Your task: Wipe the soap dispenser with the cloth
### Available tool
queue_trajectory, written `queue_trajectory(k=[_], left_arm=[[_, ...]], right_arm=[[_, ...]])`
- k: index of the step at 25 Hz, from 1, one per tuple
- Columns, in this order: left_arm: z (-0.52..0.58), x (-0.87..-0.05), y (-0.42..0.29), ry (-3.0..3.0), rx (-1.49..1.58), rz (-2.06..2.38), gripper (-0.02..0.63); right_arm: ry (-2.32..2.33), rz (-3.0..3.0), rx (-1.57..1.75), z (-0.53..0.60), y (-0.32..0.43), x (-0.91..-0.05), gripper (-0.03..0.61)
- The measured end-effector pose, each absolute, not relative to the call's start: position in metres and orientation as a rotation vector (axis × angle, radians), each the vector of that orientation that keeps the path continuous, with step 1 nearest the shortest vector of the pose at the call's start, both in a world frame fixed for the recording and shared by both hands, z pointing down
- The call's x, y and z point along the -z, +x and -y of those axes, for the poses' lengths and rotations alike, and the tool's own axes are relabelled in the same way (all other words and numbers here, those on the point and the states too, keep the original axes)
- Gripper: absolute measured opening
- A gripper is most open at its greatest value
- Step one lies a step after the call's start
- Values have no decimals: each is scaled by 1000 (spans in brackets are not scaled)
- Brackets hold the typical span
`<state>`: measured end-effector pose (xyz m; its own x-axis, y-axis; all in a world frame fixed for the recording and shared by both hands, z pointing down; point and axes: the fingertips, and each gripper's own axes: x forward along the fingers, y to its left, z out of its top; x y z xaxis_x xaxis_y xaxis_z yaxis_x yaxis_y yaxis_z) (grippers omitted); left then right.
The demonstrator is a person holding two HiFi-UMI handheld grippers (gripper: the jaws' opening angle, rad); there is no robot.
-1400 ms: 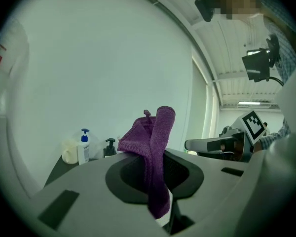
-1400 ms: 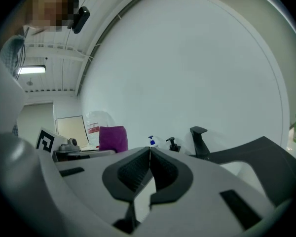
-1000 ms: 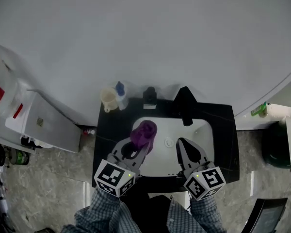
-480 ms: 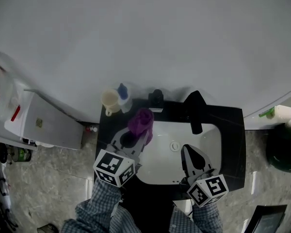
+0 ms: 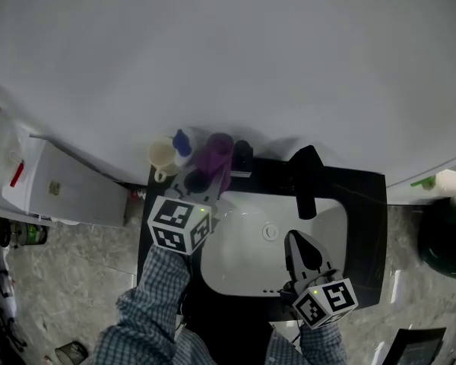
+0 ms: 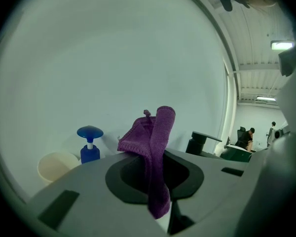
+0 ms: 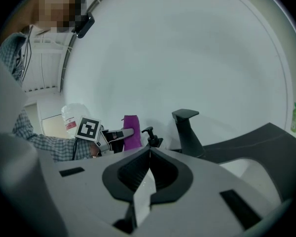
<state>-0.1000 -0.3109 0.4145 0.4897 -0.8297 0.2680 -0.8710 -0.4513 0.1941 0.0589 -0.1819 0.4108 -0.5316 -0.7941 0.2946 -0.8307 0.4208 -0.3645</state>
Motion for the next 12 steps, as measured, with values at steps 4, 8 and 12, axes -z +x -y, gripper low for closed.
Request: queue_trajectory(k=[4, 8, 12], left_arm=[[325, -433, -100, 2414, -251, 1469, 57], [335, -445, -107, 2391, -310, 1532, 57], [339, -468, -111, 2366, -479, 1553, 57]], right_arm=[[1464, 2569, -732, 189, 65, -420, 18], [1460, 2569, -755, 196, 65, -424, 18], [1451, 2578, -771, 201, 63, -424, 18]])
